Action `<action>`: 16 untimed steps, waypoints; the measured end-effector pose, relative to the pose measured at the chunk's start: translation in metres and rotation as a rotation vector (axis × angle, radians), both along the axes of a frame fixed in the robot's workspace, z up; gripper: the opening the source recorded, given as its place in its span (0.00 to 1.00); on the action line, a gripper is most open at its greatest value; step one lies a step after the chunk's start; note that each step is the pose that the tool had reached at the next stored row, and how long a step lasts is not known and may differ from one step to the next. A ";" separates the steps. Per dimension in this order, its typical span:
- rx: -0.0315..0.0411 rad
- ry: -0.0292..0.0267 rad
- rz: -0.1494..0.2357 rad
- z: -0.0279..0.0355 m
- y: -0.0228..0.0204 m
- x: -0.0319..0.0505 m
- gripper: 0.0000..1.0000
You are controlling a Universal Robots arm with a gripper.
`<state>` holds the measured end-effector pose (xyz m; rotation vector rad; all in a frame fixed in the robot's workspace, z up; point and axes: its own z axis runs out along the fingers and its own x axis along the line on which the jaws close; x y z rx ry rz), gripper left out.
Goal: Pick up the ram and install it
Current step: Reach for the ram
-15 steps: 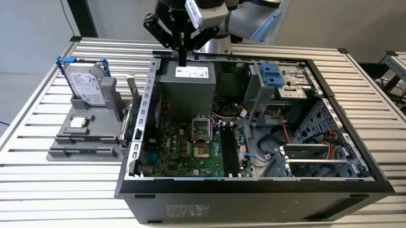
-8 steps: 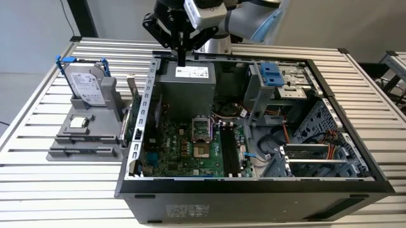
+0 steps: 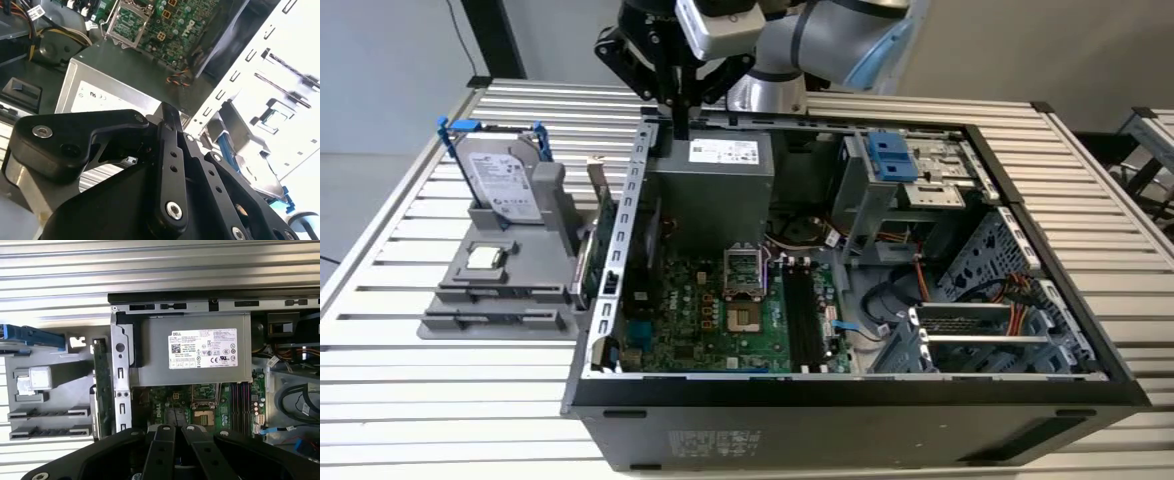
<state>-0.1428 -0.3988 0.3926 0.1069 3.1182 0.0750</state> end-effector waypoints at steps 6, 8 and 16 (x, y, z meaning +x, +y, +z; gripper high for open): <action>0.0001 -0.0001 0.003 0.0000 0.0000 -0.0121 0.00; 0.0000 0.0000 0.004 0.0000 0.0000 -0.0158 0.00; 0.0000 0.0000 0.012 -0.0001 0.0000 -0.0371 0.00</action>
